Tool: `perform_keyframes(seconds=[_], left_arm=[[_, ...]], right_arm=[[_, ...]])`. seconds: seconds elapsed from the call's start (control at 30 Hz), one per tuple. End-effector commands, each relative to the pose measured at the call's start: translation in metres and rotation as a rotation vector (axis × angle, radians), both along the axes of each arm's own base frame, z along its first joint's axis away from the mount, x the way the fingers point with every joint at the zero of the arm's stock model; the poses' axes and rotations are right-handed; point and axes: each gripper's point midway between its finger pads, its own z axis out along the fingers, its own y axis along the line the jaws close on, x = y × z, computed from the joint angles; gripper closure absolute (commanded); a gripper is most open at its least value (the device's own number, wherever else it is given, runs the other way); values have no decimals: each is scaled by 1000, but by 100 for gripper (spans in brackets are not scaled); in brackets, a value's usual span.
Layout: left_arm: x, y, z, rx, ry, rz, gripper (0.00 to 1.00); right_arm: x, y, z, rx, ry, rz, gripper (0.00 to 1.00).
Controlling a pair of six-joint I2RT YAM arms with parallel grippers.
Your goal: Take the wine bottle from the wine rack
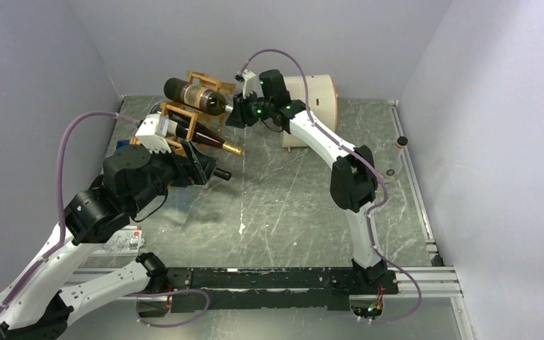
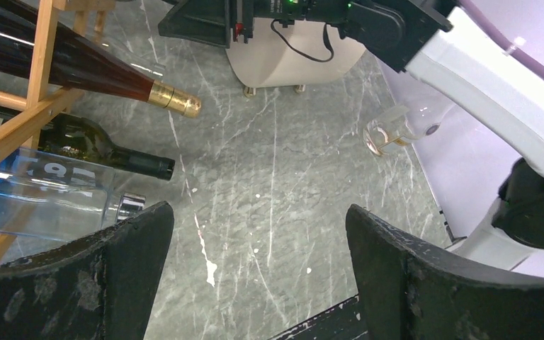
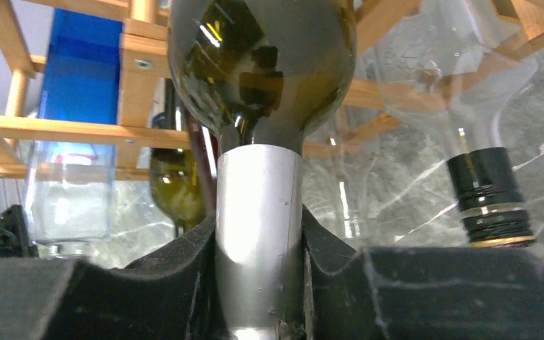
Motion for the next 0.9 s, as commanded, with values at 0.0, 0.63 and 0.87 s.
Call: perform_keyframes(seconds=[0.0,0.63,0.87], left_arm=[[-2,0,6,-19,-18,-8,5],[-1,8,10,-4,-36,20,5],[-3,11,11,-11,-45,25,5]], right_arm=[[1,6,2,5,-72,172,90],[54,-11,-20,-435,-378,-98,3],[54,-17,-3,-502,-465,-95,0]])
